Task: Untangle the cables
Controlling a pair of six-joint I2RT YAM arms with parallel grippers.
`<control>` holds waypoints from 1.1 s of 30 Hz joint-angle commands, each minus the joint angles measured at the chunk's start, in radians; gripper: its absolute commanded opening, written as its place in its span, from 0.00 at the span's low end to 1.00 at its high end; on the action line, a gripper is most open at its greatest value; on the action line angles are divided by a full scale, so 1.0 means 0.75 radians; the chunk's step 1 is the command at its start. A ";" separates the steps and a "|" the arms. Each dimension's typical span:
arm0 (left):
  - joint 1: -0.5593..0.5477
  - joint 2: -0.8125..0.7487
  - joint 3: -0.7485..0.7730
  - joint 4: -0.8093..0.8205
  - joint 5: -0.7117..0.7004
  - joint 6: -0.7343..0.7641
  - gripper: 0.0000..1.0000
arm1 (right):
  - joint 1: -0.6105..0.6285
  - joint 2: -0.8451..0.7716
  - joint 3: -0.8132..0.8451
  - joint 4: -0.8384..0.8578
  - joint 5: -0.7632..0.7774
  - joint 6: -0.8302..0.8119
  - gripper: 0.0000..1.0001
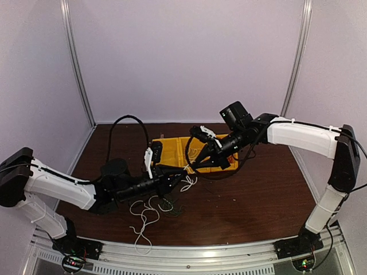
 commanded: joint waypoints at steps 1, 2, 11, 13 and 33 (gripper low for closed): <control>0.008 -0.064 -0.103 -0.010 -0.064 0.032 0.18 | -0.112 -0.136 0.083 -0.046 -0.055 0.030 0.00; 0.013 -0.065 -0.121 -0.004 -0.064 0.029 0.17 | -0.130 -0.153 0.103 -0.070 -0.063 0.031 0.00; 0.016 -0.017 -0.160 0.079 -0.060 0.049 0.11 | -0.174 -0.219 0.187 -0.115 -0.120 0.091 0.00; 0.017 -0.028 -0.135 0.071 -0.075 0.058 0.26 | -0.174 -0.219 0.180 -0.113 -0.130 0.097 0.00; 0.015 0.090 0.117 0.144 0.083 0.107 0.48 | -0.172 -0.231 0.110 -0.049 -0.128 0.137 0.00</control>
